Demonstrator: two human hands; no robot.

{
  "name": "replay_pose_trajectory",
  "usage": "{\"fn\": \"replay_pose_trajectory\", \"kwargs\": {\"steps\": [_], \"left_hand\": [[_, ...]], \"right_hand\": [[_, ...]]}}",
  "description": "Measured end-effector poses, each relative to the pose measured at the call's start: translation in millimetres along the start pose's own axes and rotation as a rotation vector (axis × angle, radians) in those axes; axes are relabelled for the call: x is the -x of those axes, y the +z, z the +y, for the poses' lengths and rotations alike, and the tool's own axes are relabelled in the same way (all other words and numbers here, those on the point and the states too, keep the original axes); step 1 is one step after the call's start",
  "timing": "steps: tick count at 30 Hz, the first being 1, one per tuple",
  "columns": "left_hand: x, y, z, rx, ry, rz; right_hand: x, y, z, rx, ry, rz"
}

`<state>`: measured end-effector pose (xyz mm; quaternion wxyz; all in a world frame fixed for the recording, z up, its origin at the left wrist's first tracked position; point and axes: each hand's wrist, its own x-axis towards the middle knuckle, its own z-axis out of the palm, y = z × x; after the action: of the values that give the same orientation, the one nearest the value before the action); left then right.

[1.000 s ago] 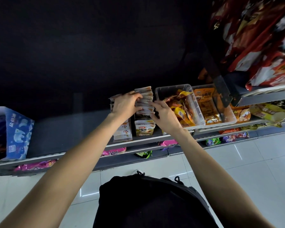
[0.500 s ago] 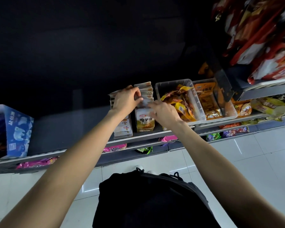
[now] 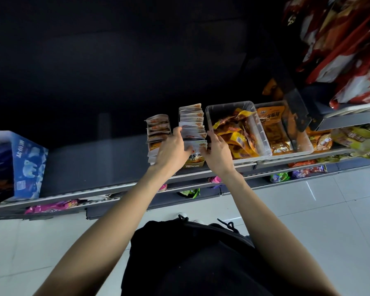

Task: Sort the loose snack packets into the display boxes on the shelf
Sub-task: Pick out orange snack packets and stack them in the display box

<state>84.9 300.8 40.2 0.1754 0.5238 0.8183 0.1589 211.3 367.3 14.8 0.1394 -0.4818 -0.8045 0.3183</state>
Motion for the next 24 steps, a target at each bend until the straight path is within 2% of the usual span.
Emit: {"fn": "replay_pose_trajectory", "kwargs": {"steps": [2,5,7,10,14,17,21,24], "left_hand": [[3,5,3,0.066,-0.101,-0.051],[0,17,5,0.261,-0.192,-0.164],[0,20,4,0.334,-0.199,-0.13],[6,19,2,0.294,-0.145,-0.028],[-1,24,0,0.367,-0.19,0.027],[-6,33,3,0.426,-0.141,0.098],[-4,39,9,0.66,-0.139,0.029],[-4,39,15,0.975,-0.176,0.01]], "right_hand": [[1,2,-3,0.008,0.031,0.026],[4,9,-6,-0.053,0.046,-0.026],[5,9,-7,-0.09,0.057,-0.032],[3,3,-4,-0.08,0.044,-0.002],[-7,1,-7,-0.024,0.059,-0.095],[-13,1,-11,-0.063,0.071,-0.066],[-11,4,-11,-0.149,0.042,-0.054],[-14,6,-14,-0.216,0.073,-0.113]]}}
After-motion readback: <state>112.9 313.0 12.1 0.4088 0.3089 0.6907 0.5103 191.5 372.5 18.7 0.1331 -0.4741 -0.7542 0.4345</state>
